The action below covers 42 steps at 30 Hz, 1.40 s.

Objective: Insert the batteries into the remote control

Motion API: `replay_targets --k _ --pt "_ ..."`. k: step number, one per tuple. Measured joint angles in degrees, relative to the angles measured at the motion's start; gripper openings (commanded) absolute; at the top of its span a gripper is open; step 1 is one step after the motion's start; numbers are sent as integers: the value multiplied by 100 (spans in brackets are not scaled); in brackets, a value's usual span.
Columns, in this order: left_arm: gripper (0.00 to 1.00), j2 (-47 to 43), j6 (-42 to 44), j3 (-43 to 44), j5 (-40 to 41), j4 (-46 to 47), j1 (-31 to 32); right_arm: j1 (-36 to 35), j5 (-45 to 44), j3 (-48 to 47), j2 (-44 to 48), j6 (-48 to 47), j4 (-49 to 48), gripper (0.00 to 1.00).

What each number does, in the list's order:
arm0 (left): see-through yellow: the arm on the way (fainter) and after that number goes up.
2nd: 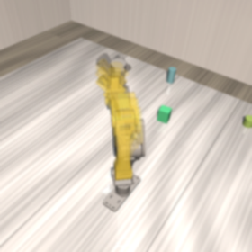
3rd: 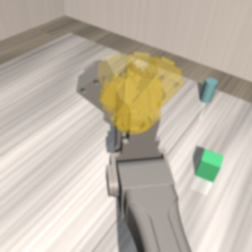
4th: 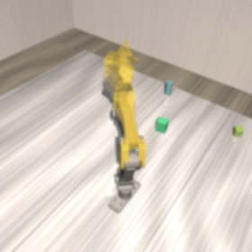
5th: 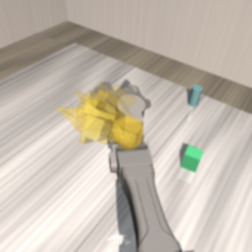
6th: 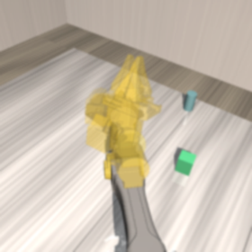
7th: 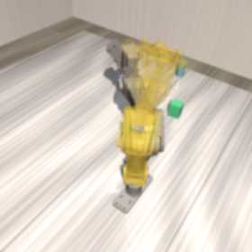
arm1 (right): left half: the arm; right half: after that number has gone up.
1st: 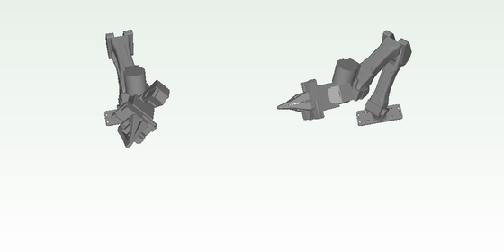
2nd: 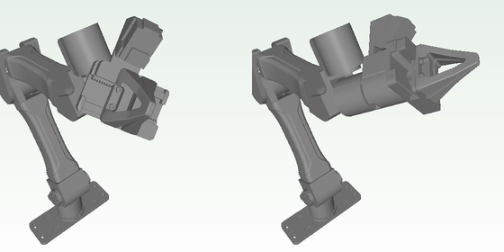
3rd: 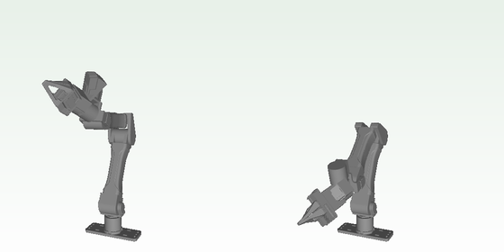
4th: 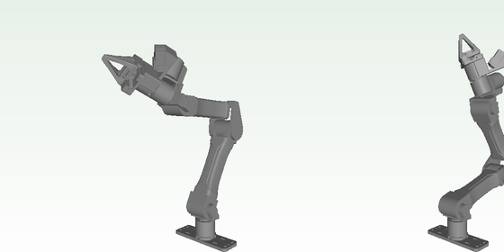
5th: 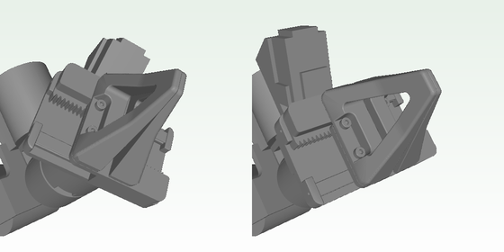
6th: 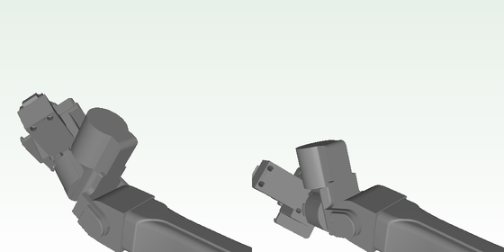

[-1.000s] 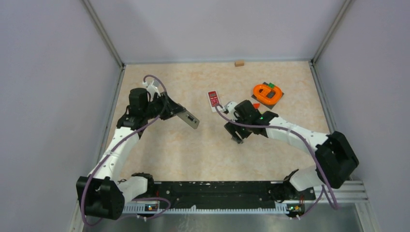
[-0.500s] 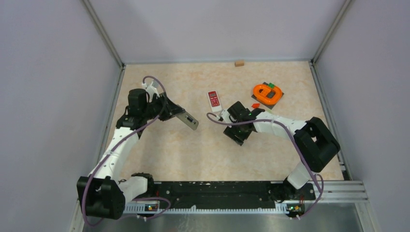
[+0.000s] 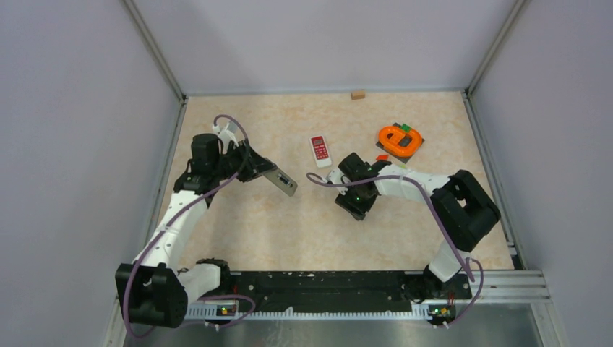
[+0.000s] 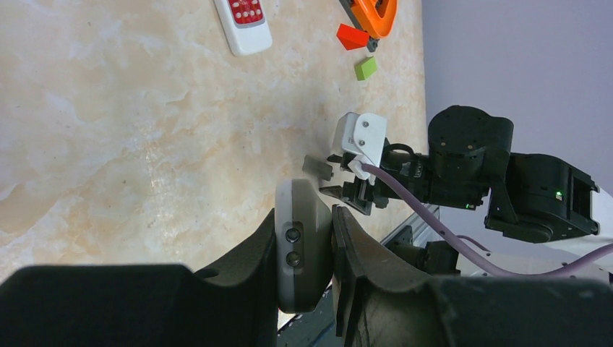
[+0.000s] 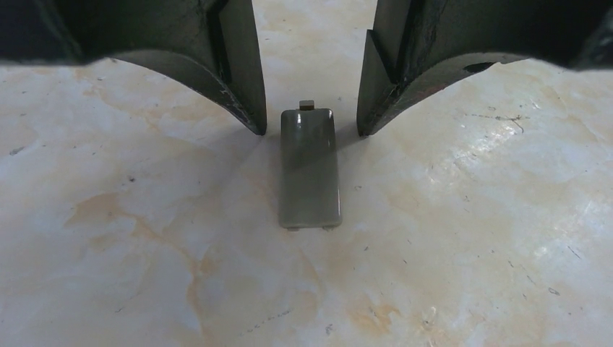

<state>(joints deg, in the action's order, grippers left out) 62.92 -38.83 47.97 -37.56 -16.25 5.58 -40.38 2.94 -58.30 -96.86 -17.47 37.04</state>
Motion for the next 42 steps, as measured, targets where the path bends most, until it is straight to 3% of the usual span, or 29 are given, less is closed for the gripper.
replay_targets --k 8,13,20,26,32,42 --pt "0 9 -2 -52 -52 11 -22 2 -70 -26 -39 -11 55 26" --pt "0 26 -22 -79 -76 59 -26 2 -118 -116 -116 9 114 18" --pt "0 116 -146 -238 -291 328 -24 -4 -140 -101 52 63 -125 17" --pt "0 286 -437 -546 -435 896 94 -273 -50 -17 1209 267 -715 17" --pt "0 391 -651 -745 -424 1663 544 -1032 81 -17 2118 463 -1344 19" --pt "0 160 -765 -1178 -153 2413 892 -1751 11 -186 2151 636 -1578 21"
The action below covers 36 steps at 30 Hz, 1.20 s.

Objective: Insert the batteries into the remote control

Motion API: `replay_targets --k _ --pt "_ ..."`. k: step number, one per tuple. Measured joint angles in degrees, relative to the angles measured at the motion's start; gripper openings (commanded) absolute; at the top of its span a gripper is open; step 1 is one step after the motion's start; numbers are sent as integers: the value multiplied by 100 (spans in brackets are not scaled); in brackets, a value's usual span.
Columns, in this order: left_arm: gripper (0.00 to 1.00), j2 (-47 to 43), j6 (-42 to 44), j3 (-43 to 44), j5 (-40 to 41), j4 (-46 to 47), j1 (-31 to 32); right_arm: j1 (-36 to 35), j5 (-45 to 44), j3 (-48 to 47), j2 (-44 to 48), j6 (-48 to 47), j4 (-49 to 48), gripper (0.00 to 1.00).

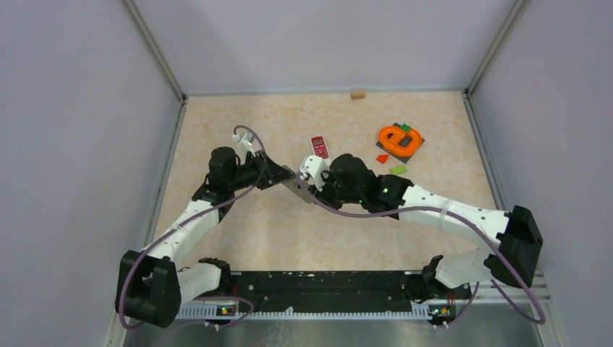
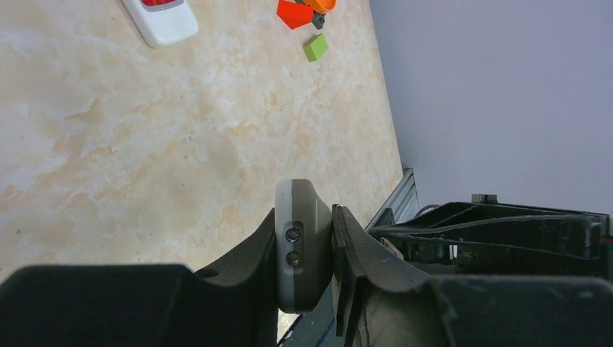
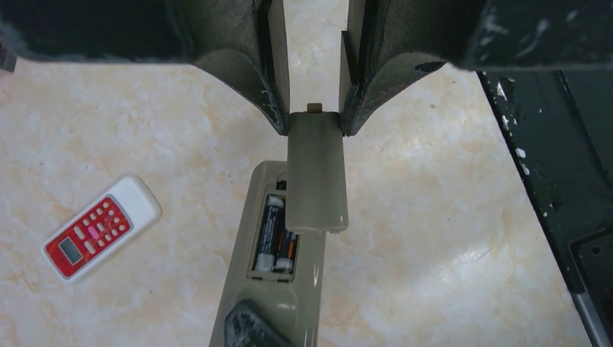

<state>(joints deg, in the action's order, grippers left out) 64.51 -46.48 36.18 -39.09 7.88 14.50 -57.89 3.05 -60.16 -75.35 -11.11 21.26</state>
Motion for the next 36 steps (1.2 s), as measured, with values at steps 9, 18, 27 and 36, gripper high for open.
replay_targets --k 9,18,27,36 --pt "0 -369 -76 -367 15 417 2 -144 -271 -728 -721 302 90 21" --pt "0 -490 -76 -407 15 533 2 -170 -614 -940 -1064 457 321 21" --pt "0 -514 83 -407 -15 494 2 -175 -754 -1012 -1178 522 420 21" --pt "0 -498 155 -407 -225 511 -7 -175 -614 -1012 -1178 485 435 21"
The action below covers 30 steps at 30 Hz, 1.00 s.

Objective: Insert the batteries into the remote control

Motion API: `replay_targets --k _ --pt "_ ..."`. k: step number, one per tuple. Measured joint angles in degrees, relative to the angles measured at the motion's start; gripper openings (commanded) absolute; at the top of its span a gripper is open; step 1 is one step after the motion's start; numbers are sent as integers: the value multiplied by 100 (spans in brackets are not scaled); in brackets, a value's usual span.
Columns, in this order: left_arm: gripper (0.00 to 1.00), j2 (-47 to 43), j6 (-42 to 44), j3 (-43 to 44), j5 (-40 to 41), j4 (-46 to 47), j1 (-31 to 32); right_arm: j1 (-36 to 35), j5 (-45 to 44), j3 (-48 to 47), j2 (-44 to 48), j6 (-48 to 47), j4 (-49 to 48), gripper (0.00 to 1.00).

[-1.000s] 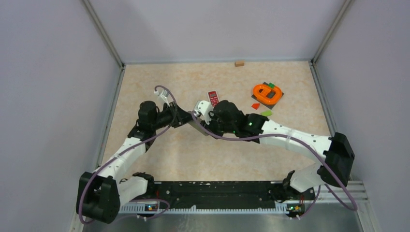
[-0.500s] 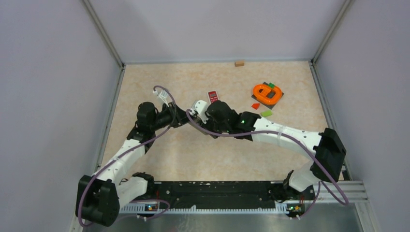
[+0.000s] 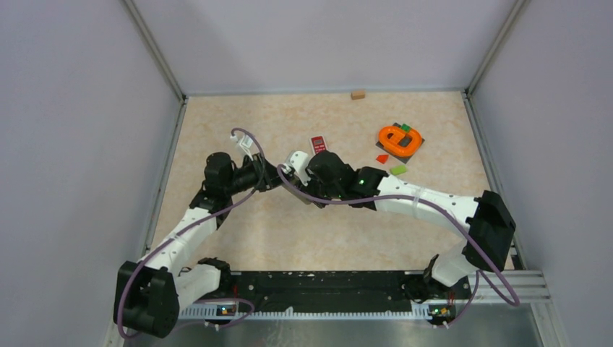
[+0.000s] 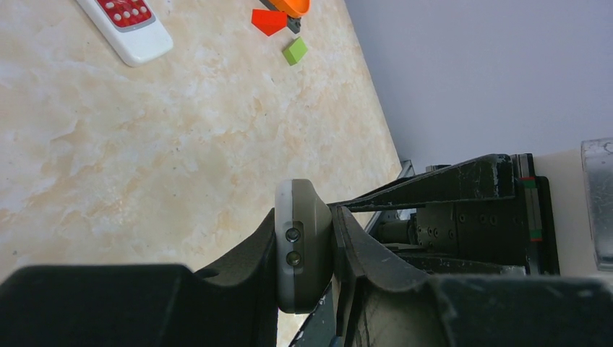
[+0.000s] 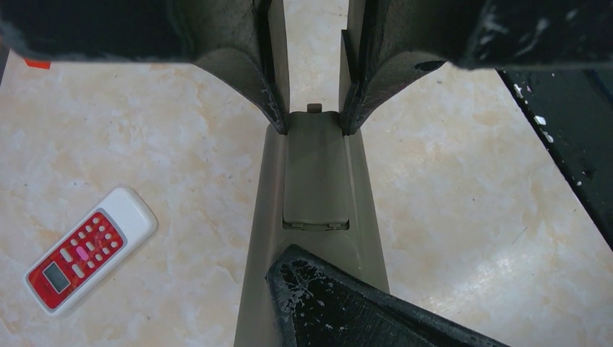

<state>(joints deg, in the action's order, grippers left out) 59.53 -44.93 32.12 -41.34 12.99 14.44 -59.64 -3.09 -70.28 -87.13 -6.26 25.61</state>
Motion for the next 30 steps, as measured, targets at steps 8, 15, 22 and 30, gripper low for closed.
replay_targets --k 8,15,22,30 --pt "0 203 -31 0 -238 212 -15 0 24 -2 0 -11 72 21" --pt "0 345 -140 2 -398 249 -28 0 50 -22 0 -15 186 21" --pt "0 439 -297 94 -424 186 -44 2 48 -144 -31 -35 293 22" --pt "0 540 -448 199 -402 -2 -52 4 15 -229 -96 -61 365 22"
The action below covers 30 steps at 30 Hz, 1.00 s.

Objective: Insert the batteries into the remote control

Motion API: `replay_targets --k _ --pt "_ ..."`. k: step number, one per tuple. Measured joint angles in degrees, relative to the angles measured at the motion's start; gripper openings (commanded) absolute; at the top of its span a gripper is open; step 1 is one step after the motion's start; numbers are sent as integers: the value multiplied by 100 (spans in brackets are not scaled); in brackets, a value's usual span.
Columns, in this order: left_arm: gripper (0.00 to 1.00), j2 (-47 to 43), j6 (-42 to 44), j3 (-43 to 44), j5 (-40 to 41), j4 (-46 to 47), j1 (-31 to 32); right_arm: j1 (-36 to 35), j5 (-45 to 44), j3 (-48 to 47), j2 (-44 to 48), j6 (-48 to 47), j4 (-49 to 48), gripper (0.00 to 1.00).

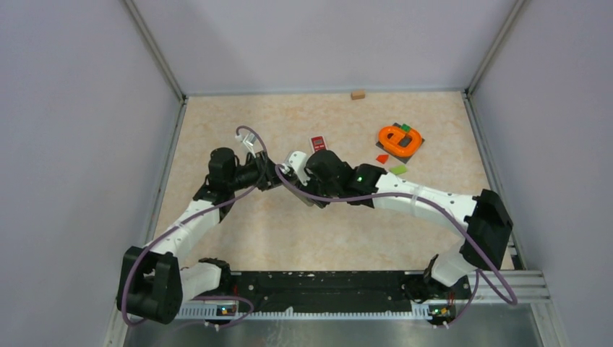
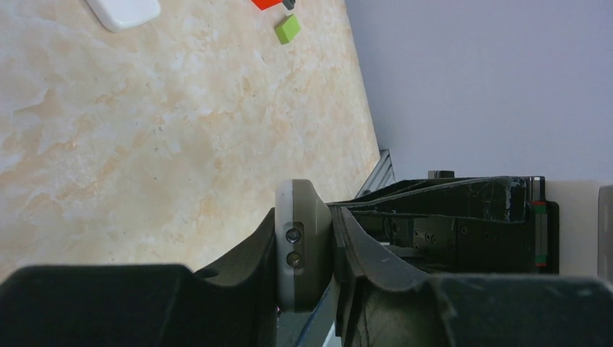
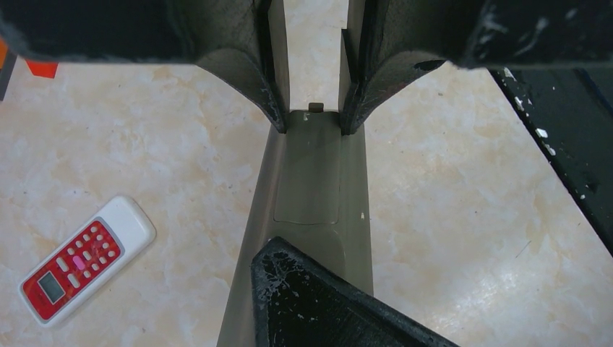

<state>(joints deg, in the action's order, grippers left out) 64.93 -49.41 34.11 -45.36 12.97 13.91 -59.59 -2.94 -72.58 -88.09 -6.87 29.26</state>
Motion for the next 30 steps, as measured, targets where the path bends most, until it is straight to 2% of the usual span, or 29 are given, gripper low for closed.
replay_targets --k 9,18,26,30 --pt "0 28 -96 -2 -142 90 -44 28 175 -487 -330 52 514 26" --pt "0 31 -695 -232 -356 721 -81 170 619 -975 -485 184 1163 29" --pt "0 72 -1060 -284 -507 894 -92 188 800 -1351 -627 219 1665 30" --pt "0 208 -1200 -284 -577 990 -122 210 857 -1606 -822 216 1941 35"
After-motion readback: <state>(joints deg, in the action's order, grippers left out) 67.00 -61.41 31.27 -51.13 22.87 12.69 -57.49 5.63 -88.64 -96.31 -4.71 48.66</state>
